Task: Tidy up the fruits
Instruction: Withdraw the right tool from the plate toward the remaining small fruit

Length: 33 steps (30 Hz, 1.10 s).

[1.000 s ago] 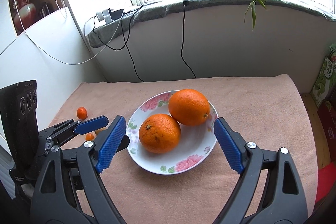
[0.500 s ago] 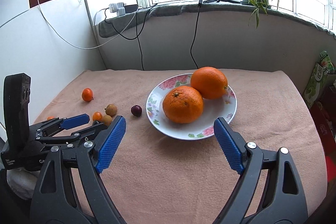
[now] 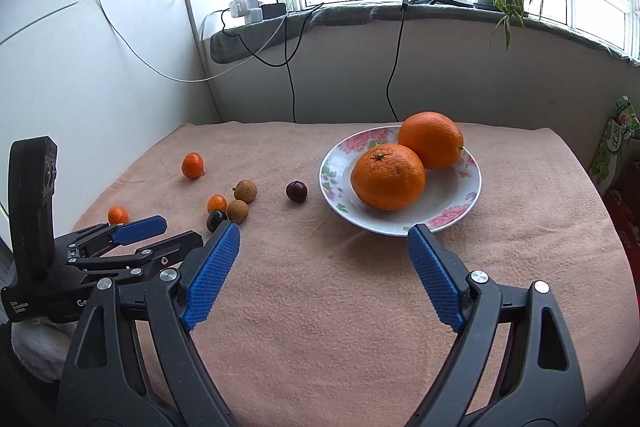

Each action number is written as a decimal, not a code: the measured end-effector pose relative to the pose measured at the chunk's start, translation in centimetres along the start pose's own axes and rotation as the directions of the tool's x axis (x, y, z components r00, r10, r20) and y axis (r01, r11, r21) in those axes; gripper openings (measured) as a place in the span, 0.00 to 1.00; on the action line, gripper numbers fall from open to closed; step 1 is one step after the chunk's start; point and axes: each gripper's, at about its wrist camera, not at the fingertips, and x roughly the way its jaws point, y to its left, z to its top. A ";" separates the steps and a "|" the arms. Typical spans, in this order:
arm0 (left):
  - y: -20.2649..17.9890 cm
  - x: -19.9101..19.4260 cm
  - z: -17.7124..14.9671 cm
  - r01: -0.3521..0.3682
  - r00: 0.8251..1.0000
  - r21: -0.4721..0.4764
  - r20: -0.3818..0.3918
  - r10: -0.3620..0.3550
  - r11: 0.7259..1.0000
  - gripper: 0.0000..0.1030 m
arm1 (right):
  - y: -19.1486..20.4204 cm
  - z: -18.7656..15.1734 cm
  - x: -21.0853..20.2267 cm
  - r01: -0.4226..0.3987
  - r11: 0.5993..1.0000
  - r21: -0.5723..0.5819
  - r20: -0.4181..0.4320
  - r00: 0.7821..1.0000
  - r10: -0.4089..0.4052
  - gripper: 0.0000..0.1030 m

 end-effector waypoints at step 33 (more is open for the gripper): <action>9.0 -4.8 -4.5 -0.148 0.986 -0.142 0.062 0.158 0.979 0.67 | 4.6 -4.0 4.9 -0.232 0.972 -0.039 -0.145 0.964 0.225 0.79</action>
